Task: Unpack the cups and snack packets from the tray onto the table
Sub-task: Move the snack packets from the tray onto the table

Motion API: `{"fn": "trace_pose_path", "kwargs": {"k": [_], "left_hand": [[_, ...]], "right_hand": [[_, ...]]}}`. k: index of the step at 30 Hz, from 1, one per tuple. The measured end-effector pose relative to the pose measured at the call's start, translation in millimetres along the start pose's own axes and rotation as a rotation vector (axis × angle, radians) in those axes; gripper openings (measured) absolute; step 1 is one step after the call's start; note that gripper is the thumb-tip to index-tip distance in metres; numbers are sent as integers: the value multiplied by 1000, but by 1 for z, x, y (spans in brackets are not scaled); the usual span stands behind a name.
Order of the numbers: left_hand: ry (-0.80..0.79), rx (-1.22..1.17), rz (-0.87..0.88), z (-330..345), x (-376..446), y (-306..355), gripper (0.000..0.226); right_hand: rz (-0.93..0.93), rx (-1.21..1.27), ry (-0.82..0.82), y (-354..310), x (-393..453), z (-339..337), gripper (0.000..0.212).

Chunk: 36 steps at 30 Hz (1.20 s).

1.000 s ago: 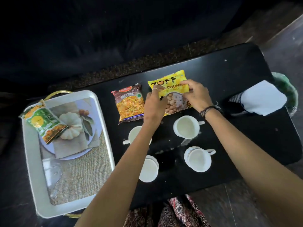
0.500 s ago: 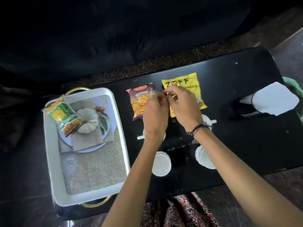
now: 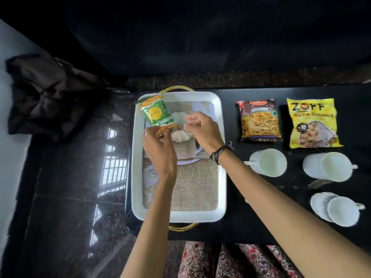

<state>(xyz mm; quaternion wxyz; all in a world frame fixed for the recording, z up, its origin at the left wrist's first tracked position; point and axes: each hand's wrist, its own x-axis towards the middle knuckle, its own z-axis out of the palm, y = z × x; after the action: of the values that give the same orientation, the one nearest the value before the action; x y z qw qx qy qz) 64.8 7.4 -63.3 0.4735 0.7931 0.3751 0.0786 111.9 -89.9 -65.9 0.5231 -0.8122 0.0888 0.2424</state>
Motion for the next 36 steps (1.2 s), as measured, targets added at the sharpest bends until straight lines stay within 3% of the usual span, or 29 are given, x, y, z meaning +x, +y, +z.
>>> {"fn": "trace_pose_path", "kwargs": {"k": [3, 8, 10, 14, 18, 22, 26, 30, 36], "left_hand": [[-16, -23, -61, -13, 28, -11, 27], [-289, -221, -292, -15, 59, -14, 49], [-307, -262, -338, -13, 66, -14, 49], [-370, -328, -310, -8, 72, -16, 28], [-418, -349, -252, -1, 53, -5, 39], [-492, -359, -178, 17, 19, 26, 43], [-671, -501, -177, 65, -33, 69, 27], [-806, -387, -141, 137, -93, 109, 33], [-886, -228, -56, 240, -180, 147, 42]], "right_hand": [[45, -17, -10, -6, 21, 21, 35], [76, -44, -104, -9, 48, 44, 61], [76, -15, -112, -10, 53, 50, 61], [50, -30, -64, -6, 53, 47, 51], [61, 150, -12, 2, 40, 18, 40], [-34, 301, 35, 13, 11, -39, 32], [-57, 290, 212, 31, -28, -125, 35], [-19, 269, 353, 63, -56, -218, 36], [81, 207, 525, 128, -71, -332, 35]]}}
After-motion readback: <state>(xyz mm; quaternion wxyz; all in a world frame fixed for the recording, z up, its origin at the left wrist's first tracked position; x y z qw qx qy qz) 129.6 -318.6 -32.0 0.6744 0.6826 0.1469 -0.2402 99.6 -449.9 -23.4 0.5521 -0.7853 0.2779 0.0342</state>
